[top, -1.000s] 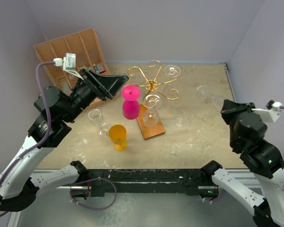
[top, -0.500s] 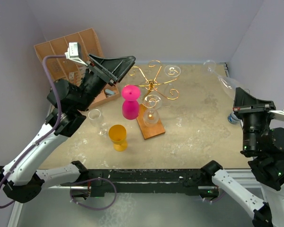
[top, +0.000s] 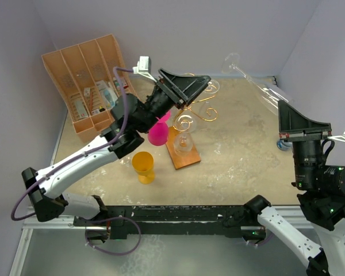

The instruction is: Place the wine glass upside down on the wine glass rack

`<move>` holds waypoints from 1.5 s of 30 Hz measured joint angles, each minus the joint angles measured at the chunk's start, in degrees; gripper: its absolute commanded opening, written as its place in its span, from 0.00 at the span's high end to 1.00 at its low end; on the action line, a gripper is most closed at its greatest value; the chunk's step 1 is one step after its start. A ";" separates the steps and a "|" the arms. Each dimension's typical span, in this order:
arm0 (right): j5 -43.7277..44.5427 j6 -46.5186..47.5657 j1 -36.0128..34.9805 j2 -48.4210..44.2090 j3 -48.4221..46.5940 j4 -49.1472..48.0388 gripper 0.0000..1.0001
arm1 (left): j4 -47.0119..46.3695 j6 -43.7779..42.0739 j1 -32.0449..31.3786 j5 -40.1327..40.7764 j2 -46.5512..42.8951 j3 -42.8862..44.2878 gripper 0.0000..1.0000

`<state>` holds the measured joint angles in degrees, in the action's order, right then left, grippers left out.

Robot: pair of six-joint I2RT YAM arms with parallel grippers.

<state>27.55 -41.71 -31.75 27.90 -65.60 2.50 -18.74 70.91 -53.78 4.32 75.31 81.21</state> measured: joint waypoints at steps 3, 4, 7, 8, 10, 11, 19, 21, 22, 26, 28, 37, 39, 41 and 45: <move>-2.47 -1.14 0.00 -0.48 1.44 -2.78 1.00 | -0.92 0.48 -1.44 2.95 2.95 0.46 0.43; -3.37 -1.73 0.00 -0.55 1.75 -3.48 1.00 | -0.96 0.48 -1.90 4.44 4.39 1.29 0.43; -5.25 -3.17 0.00 -0.50 1.99 -4.66 1.00 | -1.09 0.42 -3.32 7.69 7.41 3.82 0.43; -5.86 -3.56 0.00 -0.48 1.99 -5.03 1.00 | -1.14 0.33 -3.93 8.87 8.28 4.83 0.43; -7.30 -4.66 0.00 -0.48 2.19 -6.23 1.00 | -1.18 -0.04 -5.16 11.19 9.49 6.40 0.43; -7.54 -4.81 0.00 -0.48 2.23 -6.38 1.00 | -1.18 -0.09 -5.66 12.57 9.94 7.10 0.43; -10.84 -6.99 -0.02 0.39 3.08 -8.02 1.00 | -1.29 0.55 -6.56 21.29 13.44 10.97 0.43; -11.39 -7.28 -0.02 0.72 3.21 -8.07 1.00 | -1.03 0.72 -6.58 22.84 14.25 11.19 0.43; -11.72 -7.39 -0.02 0.72 3.39 -8.07 1.00 | -0.76 0.96 -6.58 23.52 14.47 11.19 0.43; -12.87 -7.85 -0.02 0.72 4.22 -8.46 1.00 | 0.35 2.16 -6.58 26.93 14.84 11.19 0.52; -13.66 -7.91 -0.02 0.81 4.24 -8.48 1.00 | 0.20 2.62 -6.58 28.39 14.84 11.21 0.61; -15.19 -8.76 -0.02 0.59 5.33 -7.67 1.00 | -1.42 4.44 -6.67 32.30 14.45 9.75 0.83; -15.50 -8.94 -0.02 0.50 5.66 -6.97 1.00 | -1.46 4.85 -6.67 32.81 14.45 9.38 0.88; -15.78 -9.25 -0.02 0.17 6.12 -6.47 1.00 | -1.86 5.22 -6.67 33.40 14.45 9.05 0.94; -16.74 -10.10 0.00 -0.83 7.26 -5.16 1.00 | -3.63 6.03 -6.67 33.66 14.34 8.98 1.00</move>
<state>10.81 -51.81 -31.75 27.07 -58.35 -2.66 -22.37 76.95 -60.45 37.98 89.65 90.19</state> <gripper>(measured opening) 0.022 0.040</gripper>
